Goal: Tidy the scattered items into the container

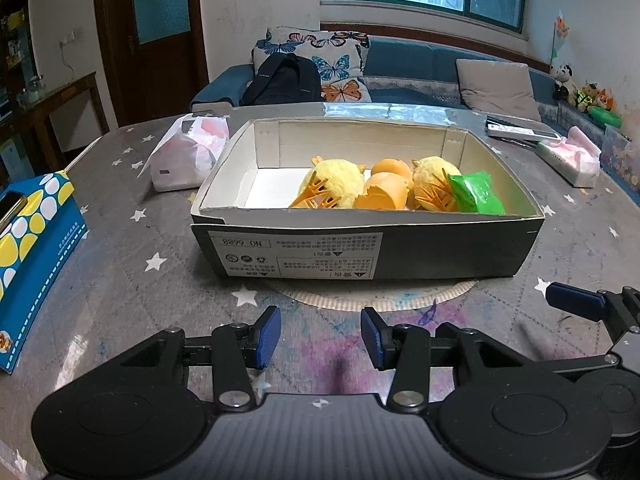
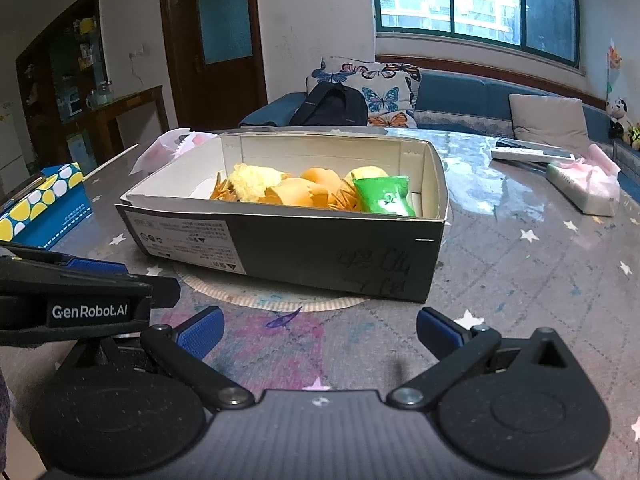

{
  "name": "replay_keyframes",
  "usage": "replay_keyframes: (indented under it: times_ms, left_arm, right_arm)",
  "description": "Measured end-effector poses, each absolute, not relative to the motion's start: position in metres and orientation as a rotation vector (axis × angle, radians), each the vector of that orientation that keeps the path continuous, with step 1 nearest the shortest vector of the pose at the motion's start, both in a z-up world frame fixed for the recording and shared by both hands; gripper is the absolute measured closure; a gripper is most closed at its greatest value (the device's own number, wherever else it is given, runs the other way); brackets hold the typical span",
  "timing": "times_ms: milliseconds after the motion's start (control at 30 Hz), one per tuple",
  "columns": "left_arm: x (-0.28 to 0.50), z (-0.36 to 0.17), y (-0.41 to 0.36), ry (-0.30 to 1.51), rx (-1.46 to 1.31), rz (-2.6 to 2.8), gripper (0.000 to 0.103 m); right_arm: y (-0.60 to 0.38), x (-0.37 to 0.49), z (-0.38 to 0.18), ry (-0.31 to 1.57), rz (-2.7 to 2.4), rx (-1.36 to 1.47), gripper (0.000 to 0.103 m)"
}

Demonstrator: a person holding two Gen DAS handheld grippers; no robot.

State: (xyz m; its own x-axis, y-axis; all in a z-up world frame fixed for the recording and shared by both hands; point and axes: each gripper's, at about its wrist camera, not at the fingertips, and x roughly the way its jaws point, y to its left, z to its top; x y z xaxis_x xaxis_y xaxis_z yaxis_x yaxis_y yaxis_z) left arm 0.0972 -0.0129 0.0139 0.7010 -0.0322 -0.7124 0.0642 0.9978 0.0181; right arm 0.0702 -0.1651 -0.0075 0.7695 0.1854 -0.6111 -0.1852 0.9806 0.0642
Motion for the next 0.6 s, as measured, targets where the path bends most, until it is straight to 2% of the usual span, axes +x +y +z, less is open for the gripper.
replay_keyframes:
  times_ms: [600]
  left_arm:
    - [0.112,0.012,-0.019,0.808,0.062,-0.043,0.059]
  right_arm:
    - [-0.162,0.082,-0.011,0.687,0.195,0.007,0.000]
